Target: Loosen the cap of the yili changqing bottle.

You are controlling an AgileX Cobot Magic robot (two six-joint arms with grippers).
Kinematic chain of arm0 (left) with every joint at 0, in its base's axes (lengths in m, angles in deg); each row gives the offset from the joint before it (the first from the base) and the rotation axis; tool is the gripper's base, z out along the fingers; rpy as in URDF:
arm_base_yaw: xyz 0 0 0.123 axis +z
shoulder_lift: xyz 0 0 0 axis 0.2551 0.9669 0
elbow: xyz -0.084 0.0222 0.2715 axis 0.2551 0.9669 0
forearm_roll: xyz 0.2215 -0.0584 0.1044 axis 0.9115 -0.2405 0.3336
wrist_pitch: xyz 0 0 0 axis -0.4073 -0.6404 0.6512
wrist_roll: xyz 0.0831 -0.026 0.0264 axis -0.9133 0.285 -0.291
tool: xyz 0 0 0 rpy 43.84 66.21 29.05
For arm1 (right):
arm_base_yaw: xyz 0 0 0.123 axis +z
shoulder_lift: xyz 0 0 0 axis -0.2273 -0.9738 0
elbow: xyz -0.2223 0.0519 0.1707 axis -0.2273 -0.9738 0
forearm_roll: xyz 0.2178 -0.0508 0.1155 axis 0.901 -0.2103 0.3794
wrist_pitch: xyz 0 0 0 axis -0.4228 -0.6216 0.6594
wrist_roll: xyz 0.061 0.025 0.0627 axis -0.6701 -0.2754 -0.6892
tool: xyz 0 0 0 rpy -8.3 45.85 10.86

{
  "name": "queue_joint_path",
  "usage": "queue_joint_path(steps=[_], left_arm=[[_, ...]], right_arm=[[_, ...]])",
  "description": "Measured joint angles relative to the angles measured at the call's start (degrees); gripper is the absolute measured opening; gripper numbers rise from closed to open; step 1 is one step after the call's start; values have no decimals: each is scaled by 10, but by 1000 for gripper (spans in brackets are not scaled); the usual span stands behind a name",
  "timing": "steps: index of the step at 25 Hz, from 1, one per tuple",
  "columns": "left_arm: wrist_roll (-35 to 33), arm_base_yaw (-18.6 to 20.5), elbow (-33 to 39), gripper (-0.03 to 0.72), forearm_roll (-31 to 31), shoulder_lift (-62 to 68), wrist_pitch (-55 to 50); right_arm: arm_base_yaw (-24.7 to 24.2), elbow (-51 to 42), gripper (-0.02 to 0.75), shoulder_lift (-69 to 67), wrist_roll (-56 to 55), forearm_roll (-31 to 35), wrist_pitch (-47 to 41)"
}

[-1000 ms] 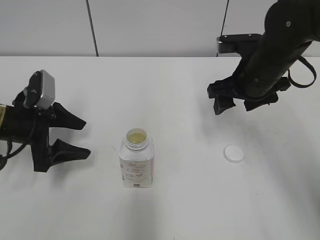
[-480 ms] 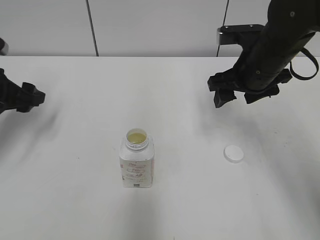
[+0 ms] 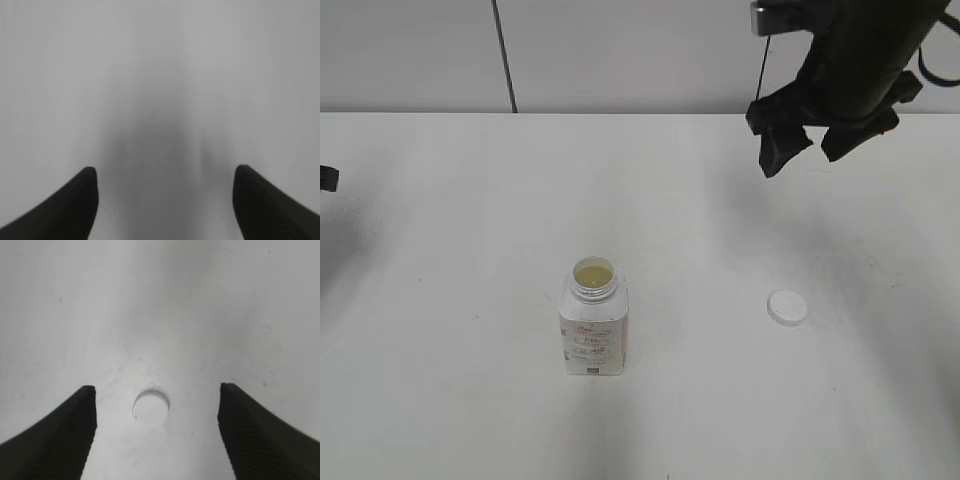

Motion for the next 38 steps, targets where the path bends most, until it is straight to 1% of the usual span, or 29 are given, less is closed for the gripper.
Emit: queue_joint_path(steps=[2,3,6,7,8,9,10,12,13,19,24,31,35,38], left_arm=[[-10,0,-9,468,-20,-10,-32],[-31,0,-14,466,-43,-16,-44],[-146,0,-37,463,-164,-30,-93],[-198,0,-50,463,-216,-34,-114],[-249,0,-63,463,-265,-36,-139],[-294,0,-80,461,-302,-37,-168],[-326,0,-101,461,-338,-37,-194],[-380,0,-138,461,-387,-37,-257],[-395,0,-157,460,-401,-38,-283],[-451,0,-244,460,-446,-39,-448],[-458,0,-272,460,-455,-39,-550],[-460,0,-272,460,-456,-63,-570],[-460,0,-267,460,-468,-101,-567],[-460,0,-235,460,-485,-140,-537]], right_arm=[[0,35,592,0,6,0,-36],[0,53,591,0,10,0,-55],[0,100,589,0,26,0,-104],[0,114,589,0,32,0,-115],[0,125,589,0,36,0,-120],[-2,137,589,0,41,0,-122],[-4,148,589,0,46,0,-124],[-15,163,589,0,50,4,-125],[-22,169,589,0,51,4,-125],[-85,177,568,0,54,6,-125],[-106,177,554,0,56,7,-127],[-116,162,553,20,58,10,-127],[-116,111,553,67,58,10,-127],[-116,59,553,105,58,10,-127]])
